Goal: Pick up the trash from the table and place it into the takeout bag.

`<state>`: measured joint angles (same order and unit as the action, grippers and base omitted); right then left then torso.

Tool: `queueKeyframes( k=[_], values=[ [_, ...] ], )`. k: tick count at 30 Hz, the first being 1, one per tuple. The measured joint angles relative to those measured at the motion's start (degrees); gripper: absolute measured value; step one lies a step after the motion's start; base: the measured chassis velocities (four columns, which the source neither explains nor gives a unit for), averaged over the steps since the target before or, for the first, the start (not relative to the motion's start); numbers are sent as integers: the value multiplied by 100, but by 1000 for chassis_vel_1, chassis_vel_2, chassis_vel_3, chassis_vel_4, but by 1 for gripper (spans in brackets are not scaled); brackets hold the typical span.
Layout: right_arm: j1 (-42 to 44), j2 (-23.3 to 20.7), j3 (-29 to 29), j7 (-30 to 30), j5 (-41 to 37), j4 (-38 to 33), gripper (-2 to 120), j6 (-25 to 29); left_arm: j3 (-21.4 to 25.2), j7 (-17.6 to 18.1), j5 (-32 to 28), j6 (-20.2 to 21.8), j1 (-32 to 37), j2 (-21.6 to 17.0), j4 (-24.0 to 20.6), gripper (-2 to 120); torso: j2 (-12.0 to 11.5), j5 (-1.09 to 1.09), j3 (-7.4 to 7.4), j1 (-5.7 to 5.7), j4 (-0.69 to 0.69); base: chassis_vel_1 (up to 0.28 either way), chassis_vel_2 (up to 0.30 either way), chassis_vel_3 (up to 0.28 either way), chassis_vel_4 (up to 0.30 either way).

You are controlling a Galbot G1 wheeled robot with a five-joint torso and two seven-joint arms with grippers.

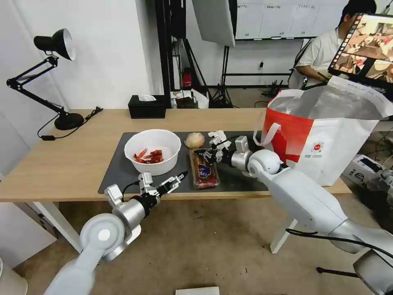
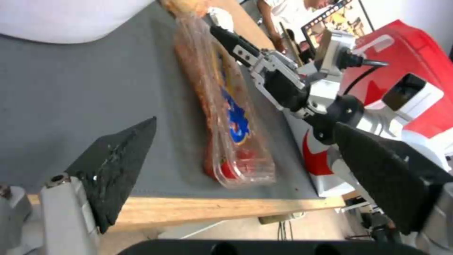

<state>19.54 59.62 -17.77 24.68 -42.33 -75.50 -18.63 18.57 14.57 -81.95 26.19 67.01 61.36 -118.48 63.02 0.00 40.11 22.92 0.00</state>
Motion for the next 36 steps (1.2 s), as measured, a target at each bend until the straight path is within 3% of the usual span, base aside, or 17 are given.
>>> queueKeyframes(
  k=[7,15,36],
  values=[
    [-1,-21,-5,7,5,29,0,0,-168,329,-151,212,-297,-49,50,100,0,1,0,0,0,0,0,0,0],
    [97,-24,34,-2,12,-24,0,5,-617,483,-150,248,-633,52,299,100,0,1,0,0,0,0,0,0,0],
    [171,-97,157,-32,13,-158,0,7,-1091,951,-148,475,-1211,358,732,100,0,0,0,0,0,0,0,0,0]
  ],
)
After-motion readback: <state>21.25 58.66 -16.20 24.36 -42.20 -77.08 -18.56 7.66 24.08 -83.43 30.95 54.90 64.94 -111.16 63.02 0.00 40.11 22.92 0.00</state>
